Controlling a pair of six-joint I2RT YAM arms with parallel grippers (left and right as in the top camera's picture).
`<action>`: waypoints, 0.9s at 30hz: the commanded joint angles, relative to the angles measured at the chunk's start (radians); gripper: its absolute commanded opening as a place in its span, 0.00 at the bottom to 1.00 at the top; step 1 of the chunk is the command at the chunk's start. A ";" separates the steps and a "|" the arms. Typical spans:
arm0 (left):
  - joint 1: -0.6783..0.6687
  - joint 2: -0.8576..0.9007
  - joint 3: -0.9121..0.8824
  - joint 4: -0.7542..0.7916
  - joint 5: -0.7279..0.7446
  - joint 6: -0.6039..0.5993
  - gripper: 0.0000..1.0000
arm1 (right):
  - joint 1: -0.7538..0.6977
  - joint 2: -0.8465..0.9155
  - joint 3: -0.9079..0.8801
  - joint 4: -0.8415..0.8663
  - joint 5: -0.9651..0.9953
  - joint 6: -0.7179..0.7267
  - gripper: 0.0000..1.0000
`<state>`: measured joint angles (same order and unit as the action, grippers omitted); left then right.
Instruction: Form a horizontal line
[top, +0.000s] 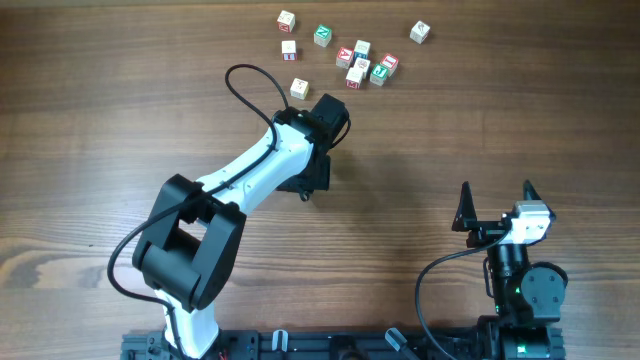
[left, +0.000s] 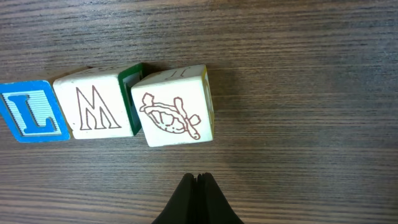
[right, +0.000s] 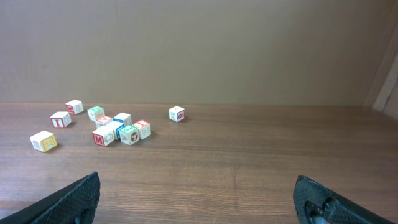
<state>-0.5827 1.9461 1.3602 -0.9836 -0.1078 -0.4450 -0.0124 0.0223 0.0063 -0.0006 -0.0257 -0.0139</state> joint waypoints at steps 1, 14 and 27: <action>-0.003 -0.018 -0.016 0.007 -0.017 0.026 0.04 | -0.002 -0.005 -0.001 0.003 -0.010 -0.011 1.00; -0.002 -0.018 -0.035 0.027 -0.018 0.049 0.04 | -0.002 -0.005 -0.001 0.003 -0.010 -0.011 1.00; -0.002 -0.018 -0.035 0.058 -0.084 0.049 0.04 | -0.002 -0.005 -0.001 0.003 -0.010 -0.011 0.99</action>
<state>-0.5827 1.9461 1.3323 -0.9264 -0.1722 -0.4046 -0.0124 0.0223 0.0063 -0.0006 -0.0257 -0.0139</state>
